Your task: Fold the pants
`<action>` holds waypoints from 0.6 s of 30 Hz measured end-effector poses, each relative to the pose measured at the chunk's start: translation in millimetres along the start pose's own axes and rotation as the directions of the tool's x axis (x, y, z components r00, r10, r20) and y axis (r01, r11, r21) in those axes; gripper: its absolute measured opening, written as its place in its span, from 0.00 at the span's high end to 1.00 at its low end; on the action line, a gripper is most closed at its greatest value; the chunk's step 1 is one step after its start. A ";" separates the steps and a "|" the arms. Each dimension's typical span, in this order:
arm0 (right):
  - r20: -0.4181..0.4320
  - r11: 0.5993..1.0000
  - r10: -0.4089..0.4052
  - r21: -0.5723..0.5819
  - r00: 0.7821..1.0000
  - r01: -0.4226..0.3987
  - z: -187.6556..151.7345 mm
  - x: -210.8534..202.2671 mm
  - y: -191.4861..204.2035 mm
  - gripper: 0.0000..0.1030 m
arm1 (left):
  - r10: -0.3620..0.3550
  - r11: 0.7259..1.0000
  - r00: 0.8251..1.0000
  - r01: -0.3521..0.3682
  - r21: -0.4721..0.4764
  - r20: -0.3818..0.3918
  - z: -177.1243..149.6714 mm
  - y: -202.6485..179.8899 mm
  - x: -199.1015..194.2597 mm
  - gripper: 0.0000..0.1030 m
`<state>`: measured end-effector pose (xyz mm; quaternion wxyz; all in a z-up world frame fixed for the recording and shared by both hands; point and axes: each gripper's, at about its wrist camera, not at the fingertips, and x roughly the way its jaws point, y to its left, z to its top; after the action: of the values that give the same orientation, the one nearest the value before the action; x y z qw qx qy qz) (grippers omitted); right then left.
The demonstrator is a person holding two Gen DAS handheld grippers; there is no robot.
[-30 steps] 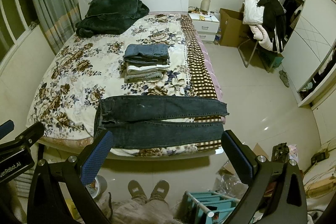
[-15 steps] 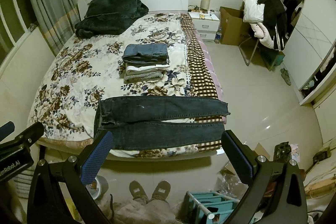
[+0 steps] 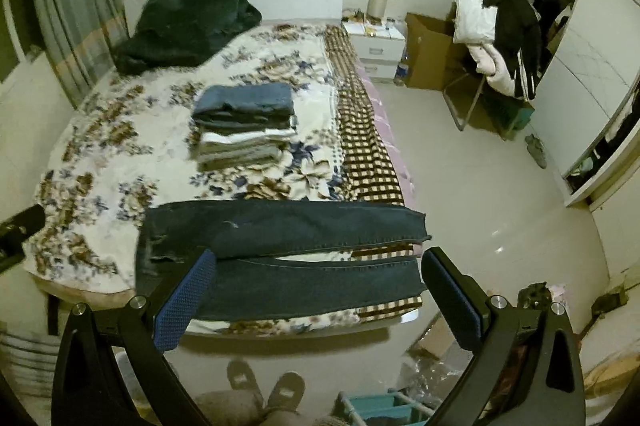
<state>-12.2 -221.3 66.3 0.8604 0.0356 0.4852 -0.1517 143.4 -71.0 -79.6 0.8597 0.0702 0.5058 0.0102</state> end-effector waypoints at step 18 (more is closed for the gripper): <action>-0.224 0.991 -0.061 -0.133 0.973 0.031 48.2 451.2 56.1 0.00 | 0.059 0.958 0.965 0.017 0.286 -0.255 49.8 -89.7 355.2 0.00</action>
<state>262.1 -280.2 -294.7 0.7959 -0.0141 0.5900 -0.1350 355.4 -133.8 -375.9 0.7662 0.1971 0.6100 -0.0444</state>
